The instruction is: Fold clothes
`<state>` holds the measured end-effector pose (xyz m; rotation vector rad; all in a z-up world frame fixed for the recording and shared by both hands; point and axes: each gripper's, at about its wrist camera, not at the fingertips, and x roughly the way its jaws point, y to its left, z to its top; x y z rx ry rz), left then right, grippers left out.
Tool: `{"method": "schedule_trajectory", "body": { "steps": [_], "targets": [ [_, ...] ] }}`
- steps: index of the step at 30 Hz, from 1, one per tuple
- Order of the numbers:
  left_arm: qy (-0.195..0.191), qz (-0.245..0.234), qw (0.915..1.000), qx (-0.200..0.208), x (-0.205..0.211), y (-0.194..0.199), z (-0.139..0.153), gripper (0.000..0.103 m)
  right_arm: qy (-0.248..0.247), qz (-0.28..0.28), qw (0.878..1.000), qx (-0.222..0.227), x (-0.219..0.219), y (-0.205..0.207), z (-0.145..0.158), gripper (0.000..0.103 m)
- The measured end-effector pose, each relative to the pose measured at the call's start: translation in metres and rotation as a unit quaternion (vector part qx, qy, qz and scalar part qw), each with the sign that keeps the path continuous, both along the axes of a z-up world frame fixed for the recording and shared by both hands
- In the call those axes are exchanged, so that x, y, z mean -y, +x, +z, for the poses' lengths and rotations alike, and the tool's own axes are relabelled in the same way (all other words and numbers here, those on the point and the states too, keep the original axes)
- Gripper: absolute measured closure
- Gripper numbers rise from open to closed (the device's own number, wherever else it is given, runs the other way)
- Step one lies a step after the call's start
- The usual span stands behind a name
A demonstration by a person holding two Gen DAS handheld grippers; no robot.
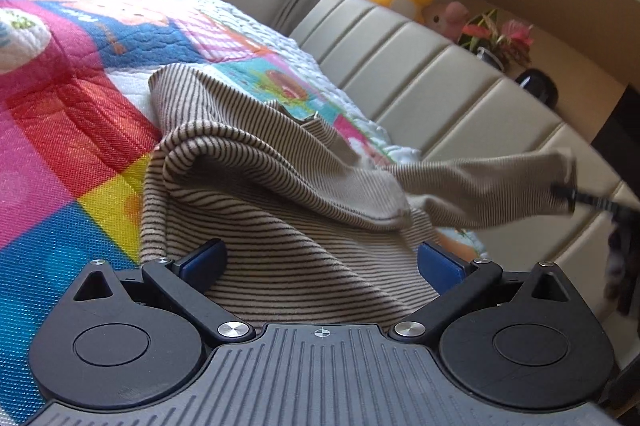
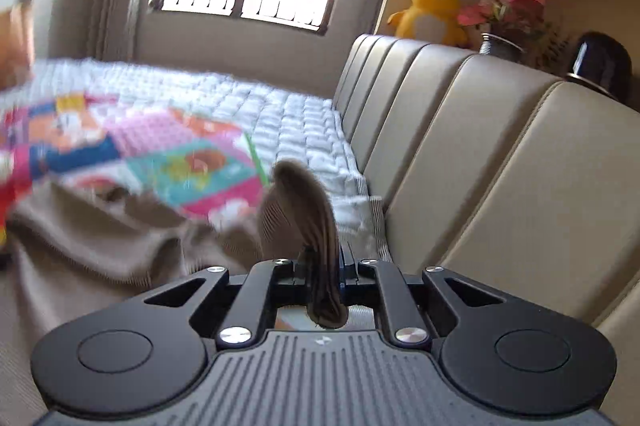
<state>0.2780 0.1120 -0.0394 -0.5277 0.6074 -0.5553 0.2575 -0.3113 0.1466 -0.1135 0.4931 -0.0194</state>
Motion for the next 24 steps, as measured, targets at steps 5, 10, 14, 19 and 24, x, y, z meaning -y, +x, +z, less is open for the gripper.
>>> {"method": "schedule_trajectory", "body": {
  "steps": [5, 10, 14, 19, 24],
  "targets": [
    [0.0, 0.003, 1.0, 0.003, -0.002, -0.003, 0.001, 0.0, 0.072, 0.061, 0.995, -0.012, -0.063, 0.035, 0.031, 0.092],
    [-0.007, 0.013, 0.9999, 0.0, -0.006, -0.004, 0.001, 0.0, 0.084, 0.14, 0.986, -0.033, -0.15, 0.063, 0.041, 0.093],
    [-0.007, 0.015, 0.9999, 0.0, -0.009, -0.004, 0.001, 0.0, 0.092, 0.197, 0.975, -0.049, -0.214, 0.084, 0.045, 0.094],
    [-0.007, 0.013, 0.9999, 0.0, -0.008, -0.003, 0.002, 0.0, 0.086, 0.218, 0.97, -0.062, -0.251, 0.092, 0.028, 0.094],
    [-0.007, 0.012, 0.9999, -0.001, -0.008, -0.004, 0.001, 0.0, 0.079, 0.24, 0.965, -0.075, -0.289, 0.099, 0.011, 0.095]
  ]
}}
